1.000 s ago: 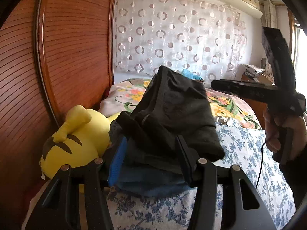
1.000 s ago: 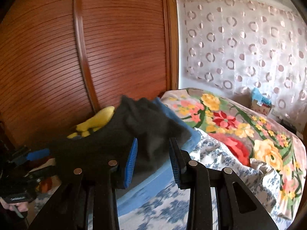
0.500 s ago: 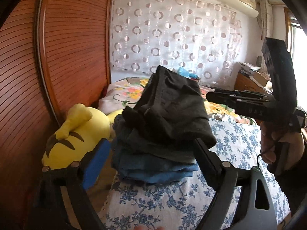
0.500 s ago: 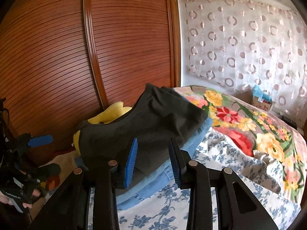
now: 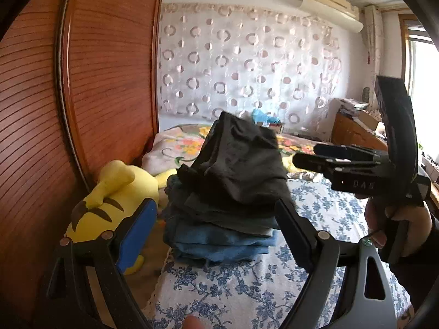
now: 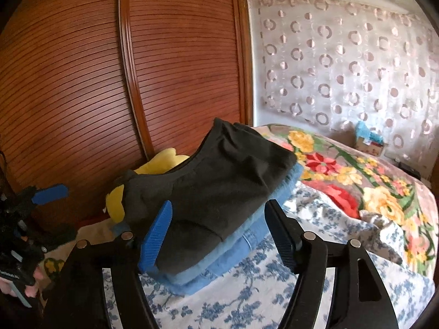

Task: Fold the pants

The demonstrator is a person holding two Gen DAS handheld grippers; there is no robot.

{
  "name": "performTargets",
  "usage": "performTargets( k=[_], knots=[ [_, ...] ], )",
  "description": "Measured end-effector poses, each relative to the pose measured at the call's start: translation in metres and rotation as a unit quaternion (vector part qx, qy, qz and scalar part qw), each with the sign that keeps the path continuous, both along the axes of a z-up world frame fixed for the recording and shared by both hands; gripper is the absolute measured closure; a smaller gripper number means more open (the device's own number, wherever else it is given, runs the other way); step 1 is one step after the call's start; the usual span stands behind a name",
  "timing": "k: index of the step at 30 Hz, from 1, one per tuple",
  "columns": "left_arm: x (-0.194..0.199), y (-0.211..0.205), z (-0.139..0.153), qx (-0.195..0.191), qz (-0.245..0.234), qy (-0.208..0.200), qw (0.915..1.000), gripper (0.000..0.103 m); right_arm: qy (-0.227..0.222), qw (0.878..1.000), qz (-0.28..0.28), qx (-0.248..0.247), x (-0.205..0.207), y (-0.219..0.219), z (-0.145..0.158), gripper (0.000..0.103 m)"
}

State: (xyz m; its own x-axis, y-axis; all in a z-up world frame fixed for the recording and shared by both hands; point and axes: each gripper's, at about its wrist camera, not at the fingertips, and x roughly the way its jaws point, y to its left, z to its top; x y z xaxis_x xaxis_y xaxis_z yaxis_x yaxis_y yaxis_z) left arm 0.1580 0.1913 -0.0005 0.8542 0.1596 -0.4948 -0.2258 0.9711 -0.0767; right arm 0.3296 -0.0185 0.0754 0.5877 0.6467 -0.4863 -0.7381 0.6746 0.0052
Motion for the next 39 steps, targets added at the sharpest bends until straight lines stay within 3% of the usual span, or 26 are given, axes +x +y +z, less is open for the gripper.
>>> performTargets(
  k=[6, 21, 39],
  knots=[
    [-0.012, -0.005, 0.009, 0.002, 0.009, -0.003, 1.0000, 0.015, -0.013, 1.000, -0.026, 0.008, -0.037, -0.018, 0.005, 0.031],
    [-0.047, -0.045, 0.028, 0.020, -0.027, -0.019, 0.9992, 0.015, -0.033, 0.997, -0.049, 0.041, -0.125, -0.061, 0.010, 0.028],
    [-0.082, -0.105, 0.033, 0.023, -0.108, -0.027, 0.9935, 0.015, -0.048, 0.990, -0.123, 0.052, -0.213, -0.111, 0.006, 0.026]
  ],
)
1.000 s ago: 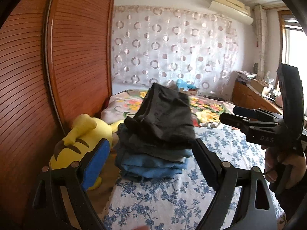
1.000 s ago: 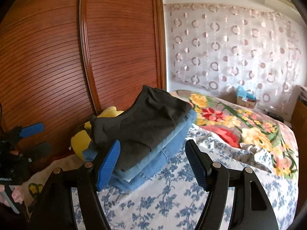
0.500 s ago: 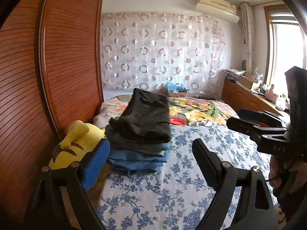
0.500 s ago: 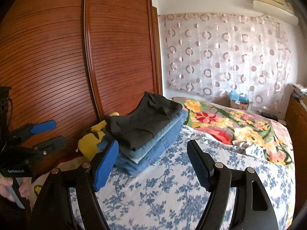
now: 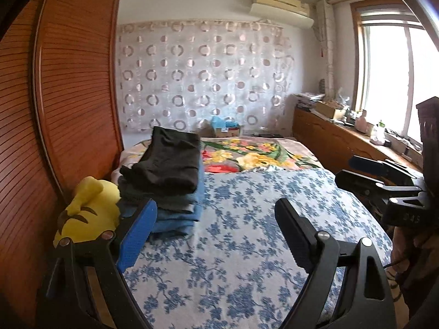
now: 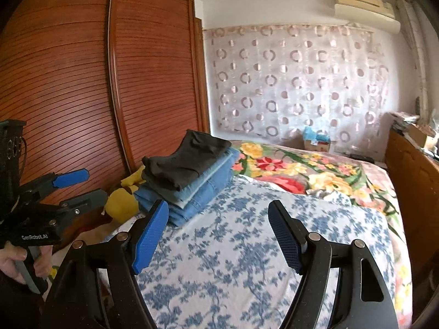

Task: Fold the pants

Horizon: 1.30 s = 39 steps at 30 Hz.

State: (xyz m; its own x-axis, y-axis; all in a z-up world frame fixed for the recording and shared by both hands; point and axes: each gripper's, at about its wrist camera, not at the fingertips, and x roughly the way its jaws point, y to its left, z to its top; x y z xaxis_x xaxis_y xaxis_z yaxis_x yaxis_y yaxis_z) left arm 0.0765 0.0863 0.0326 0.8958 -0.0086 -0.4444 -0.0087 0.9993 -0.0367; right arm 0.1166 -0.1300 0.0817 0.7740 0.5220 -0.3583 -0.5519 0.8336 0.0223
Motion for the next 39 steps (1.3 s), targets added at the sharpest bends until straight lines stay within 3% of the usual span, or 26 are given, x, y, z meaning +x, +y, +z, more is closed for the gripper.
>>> performTargets(
  k=[12, 25, 39],
  knots=[
    [-0.022, -0.032, 0.005, -0.006, -0.038, 0.002, 0.9992, 0.015, 0.000, 0.998, -0.054, 0.012, -0.050, -0.027, -0.008, 0.024],
    [-0.026, -0.067, 0.003, -0.011, -0.056, 0.011, 0.9983, 0.015, -0.001, 0.993, -0.116, 0.018, -0.070, -0.048, -0.006, 0.023],
    [-0.033, -0.081, 0.026, -0.003, -0.056, -0.014, 0.9983, 0.015, -0.020, 0.988, -0.148, 0.032, -0.090, -0.045, 0.001, 0.022]
  ],
)
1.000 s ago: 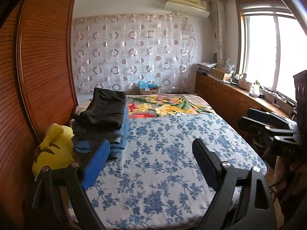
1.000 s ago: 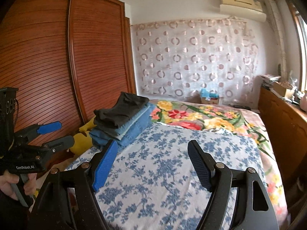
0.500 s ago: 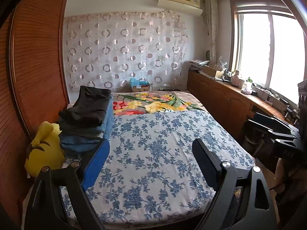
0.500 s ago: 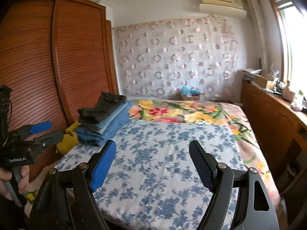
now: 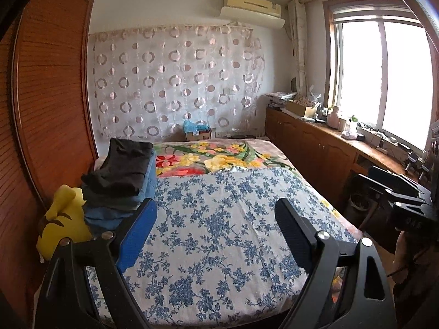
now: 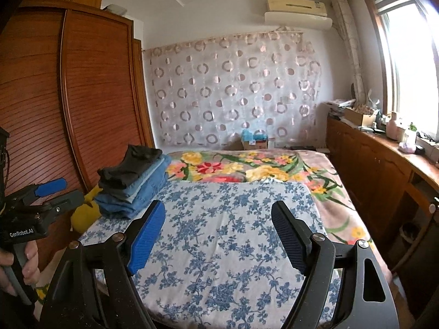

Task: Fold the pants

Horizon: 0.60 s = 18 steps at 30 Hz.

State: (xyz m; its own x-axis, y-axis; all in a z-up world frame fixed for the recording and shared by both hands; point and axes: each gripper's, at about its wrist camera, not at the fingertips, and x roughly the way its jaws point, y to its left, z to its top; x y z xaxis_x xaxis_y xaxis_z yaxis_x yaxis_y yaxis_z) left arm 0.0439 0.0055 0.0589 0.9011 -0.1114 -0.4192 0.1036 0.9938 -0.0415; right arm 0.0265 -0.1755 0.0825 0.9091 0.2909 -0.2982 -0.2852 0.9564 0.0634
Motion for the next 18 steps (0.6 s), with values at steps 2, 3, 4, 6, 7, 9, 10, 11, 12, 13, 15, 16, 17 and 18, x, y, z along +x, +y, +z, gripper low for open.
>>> performTargets(
  k=[2, 3, 4, 6, 7, 9, 10, 11, 12, 13, 15, 16, 17, 18],
  knots=[
    [-0.003, 0.001, 0.004, 0.000, 0.004, -0.005, 1.0000, 0.015, -0.005, 1.000, -0.002, 0.000, -0.003, 0.001, 0.001, 0.021],
    [-0.004, 0.001, 0.005, 0.000, 0.005, -0.007, 1.0000, 0.015, -0.008, 1.000, -0.003, 0.000, -0.006, -0.001, 0.000, 0.021],
    [-0.006, 0.002, 0.007, 0.000, 0.006, -0.009, 0.9999, 0.015, -0.011, 1.000, -0.003, 0.000, -0.006, -0.001, 0.001, 0.021],
    [-0.009, 0.003, 0.010, 0.000, 0.008, -0.013, 0.9999, 0.015, -0.017, 1.000, -0.004, 0.000, -0.011, 0.000, 0.002, 0.020],
    [-0.011, 0.002, 0.011, 0.001, 0.010, -0.014, 0.9999, 0.015, -0.020, 1.000, -0.004, 0.000, -0.013, 0.000, 0.002, 0.020],
    [-0.015, 0.004, 0.013, 0.001, 0.013, -0.018, 0.9998, 0.015, -0.026, 1.000, -0.004, -0.001, -0.017, 0.000, 0.002, 0.020],
    [-0.016, 0.004, 0.014, 0.001, 0.014, -0.019, 0.9997, 0.015, -0.028, 1.000, -0.005, -0.002, -0.018, 0.001, 0.001, 0.020],
    [-0.017, 0.005, 0.015, 0.001, 0.015, -0.020, 0.9997, 0.015, -0.029, 1.000, -0.005, -0.002, -0.019, -0.001, 0.001, 0.020],
    [-0.018, 0.007, 0.016, 0.000, 0.016, -0.021, 0.9996, 0.015, -0.031, 1.000, -0.004, -0.002, -0.019, 0.000, -0.001, 0.020],
    [-0.018, 0.007, 0.016, 0.001, 0.015, -0.023, 0.9996, 0.015, -0.032, 0.999, -0.004, -0.003, -0.019, 0.000, -0.002, 0.020],
    [-0.019, 0.008, 0.016, 0.003, 0.017, -0.022, 0.9996, 0.015, -0.033, 0.999, -0.006, -0.004, -0.019, 0.000, -0.004, 0.020],
    [-0.020, 0.008, 0.017, 0.003, 0.016, -0.022, 0.9996, 0.015, -0.032, 0.999, -0.007, -0.004, -0.015, -0.001, -0.004, 0.020],
    [-0.020, 0.008, 0.017, 0.002, 0.015, -0.022, 0.9996, 0.015, -0.031, 1.000, -0.006, -0.004, -0.015, -0.001, -0.005, 0.020],
    [-0.020, 0.008, 0.016, 0.002, 0.016, -0.022, 0.9996, 0.015, -0.029, 1.000, -0.006, -0.005, -0.014, -0.001, -0.006, 0.020]
  ],
)
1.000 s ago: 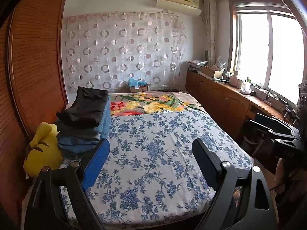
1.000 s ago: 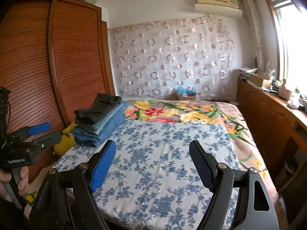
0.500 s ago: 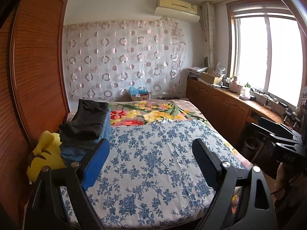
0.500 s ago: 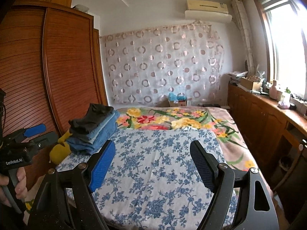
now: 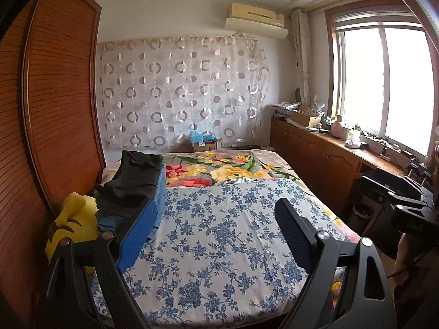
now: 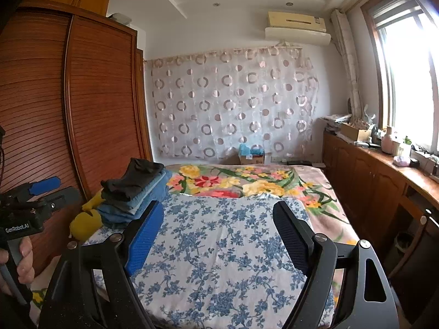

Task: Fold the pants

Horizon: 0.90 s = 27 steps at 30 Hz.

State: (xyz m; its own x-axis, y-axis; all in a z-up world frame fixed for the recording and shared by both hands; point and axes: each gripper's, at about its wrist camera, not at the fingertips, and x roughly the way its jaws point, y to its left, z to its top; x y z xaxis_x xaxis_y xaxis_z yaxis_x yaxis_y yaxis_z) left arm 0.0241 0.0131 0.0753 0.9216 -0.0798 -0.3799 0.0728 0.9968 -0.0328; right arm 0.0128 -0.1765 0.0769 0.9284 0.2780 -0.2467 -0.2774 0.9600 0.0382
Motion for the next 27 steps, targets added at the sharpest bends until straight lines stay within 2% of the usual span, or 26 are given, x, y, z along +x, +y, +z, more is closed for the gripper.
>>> performTargets(
  k=[27],
  knots=[
    [-0.0005, -0.0006, 0.0017, 0.000, 0.001, 0.000, 1.0000, 0.015, 0.003, 1.000, 0.000, -0.005, -0.0002, -0.0046, 0.0035, 0.019]
  ],
)
